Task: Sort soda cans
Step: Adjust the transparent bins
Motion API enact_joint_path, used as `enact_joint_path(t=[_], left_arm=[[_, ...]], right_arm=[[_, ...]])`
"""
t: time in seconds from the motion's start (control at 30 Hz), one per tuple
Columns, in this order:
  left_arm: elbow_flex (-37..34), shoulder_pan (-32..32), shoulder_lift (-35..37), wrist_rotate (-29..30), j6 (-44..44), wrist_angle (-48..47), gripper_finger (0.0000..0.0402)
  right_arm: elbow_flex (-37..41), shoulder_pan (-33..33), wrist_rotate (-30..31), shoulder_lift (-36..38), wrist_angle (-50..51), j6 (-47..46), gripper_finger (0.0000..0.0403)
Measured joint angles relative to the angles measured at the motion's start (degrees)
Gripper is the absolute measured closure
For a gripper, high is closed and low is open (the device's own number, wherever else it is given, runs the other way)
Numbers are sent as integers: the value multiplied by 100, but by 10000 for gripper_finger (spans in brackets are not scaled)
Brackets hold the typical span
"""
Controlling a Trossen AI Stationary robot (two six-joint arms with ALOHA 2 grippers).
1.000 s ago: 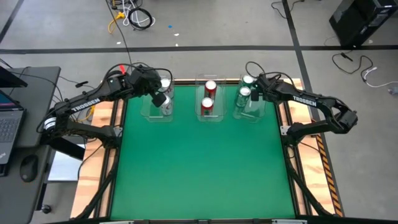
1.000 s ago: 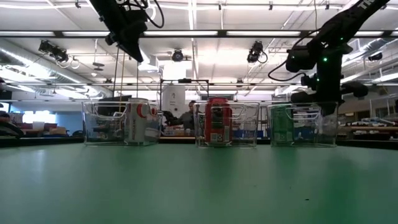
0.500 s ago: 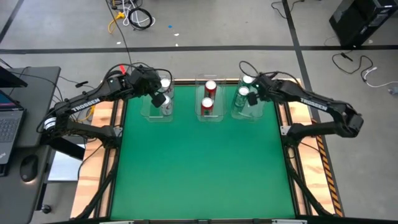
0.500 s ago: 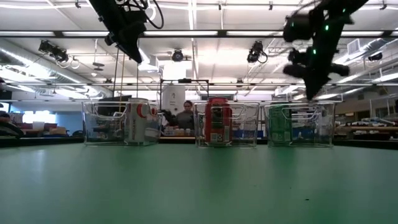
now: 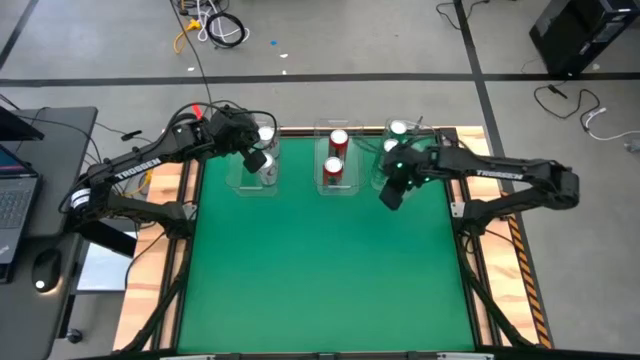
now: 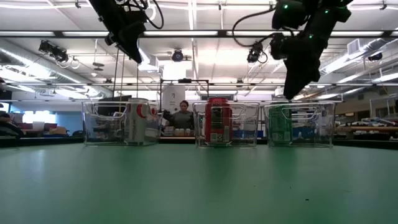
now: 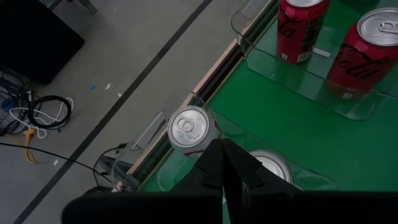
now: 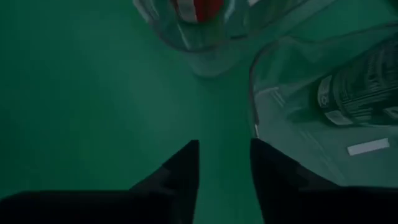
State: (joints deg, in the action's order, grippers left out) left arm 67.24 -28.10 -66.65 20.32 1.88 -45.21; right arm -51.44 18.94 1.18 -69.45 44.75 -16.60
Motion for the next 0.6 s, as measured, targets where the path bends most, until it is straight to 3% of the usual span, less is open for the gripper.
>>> enact_joint_path(t=[0.13,0.23,0.6], left_arm=[[0,0,0,-2,-23,0,402],[0,0,0,-7,-40,-3,402],[0,2,0,-138,-43,-15,402]], right_arm=[[-2,-87,333,-420,-4,184,234],[-4,-134,542,-631,-13,349,229],[-31,-502,803,-411,-62,422,331]])
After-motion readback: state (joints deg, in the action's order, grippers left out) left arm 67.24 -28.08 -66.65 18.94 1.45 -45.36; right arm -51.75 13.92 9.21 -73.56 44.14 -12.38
